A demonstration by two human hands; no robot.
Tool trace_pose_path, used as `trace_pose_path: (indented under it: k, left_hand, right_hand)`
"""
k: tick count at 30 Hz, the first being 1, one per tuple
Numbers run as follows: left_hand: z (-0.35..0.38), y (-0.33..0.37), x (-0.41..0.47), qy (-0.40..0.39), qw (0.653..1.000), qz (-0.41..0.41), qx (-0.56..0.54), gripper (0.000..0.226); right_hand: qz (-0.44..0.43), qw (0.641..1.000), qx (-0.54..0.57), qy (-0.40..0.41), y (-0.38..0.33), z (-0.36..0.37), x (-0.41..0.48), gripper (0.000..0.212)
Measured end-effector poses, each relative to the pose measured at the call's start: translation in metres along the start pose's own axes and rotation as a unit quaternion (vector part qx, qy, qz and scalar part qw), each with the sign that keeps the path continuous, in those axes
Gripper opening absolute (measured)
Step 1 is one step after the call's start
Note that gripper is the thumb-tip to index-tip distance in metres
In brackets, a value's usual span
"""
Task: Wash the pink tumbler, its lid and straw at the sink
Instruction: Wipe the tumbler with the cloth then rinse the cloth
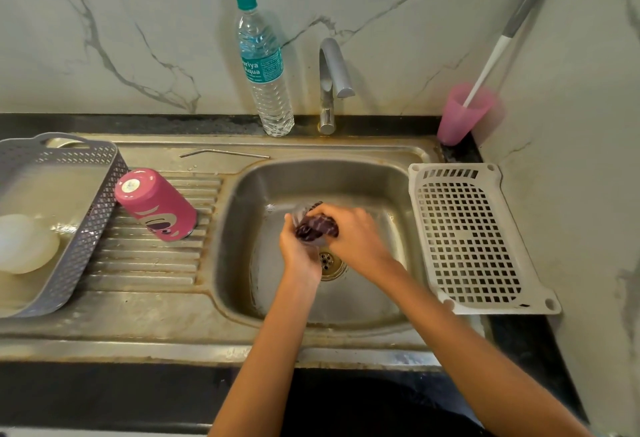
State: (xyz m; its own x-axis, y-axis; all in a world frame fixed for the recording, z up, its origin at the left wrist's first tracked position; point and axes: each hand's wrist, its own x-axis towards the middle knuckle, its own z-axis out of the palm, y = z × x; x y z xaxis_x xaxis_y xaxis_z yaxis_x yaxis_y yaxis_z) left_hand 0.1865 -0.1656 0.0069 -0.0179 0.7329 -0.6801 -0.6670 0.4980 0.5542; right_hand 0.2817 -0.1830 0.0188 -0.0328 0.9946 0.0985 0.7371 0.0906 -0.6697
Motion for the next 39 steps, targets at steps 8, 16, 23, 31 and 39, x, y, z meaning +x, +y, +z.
trace_pose_path:
  k: [8,16,23,31,39]
  left_hand:
    - [-0.001,0.004,0.003,-0.032,0.998,0.019,0.054,0.042]
    - [-0.009,0.000,0.011,-0.013,0.986,0.067,0.151,0.035]
    - [-0.003,-0.004,0.015,-0.019,0.998,0.012,0.060,0.031]
    - [-0.003,0.017,0.009,-0.099,0.992,-0.066,0.034,0.071]
    - [-0.007,0.027,0.006,-0.103,0.992,-0.061,0.043,0.059]
  right_hand:
    - [-0.054,0.996,0.066,-0.002,0.001,-0.030,0.011,0.038]
    - [-0.073,0.996,-0.027,0.032,-0.002,-0.016,0.018,0.045]
    - [-0.111,0.992,-0.052,0.030,-0.003,-0.012,0.012,0.047]
    - [-0.171,0.981,-0.044,-0.074,0.019,-0.013,0.005,0.058]
    - [-0.186,0.982,-0.015,-0.043,0.050,-0.008,0.000,0.050]
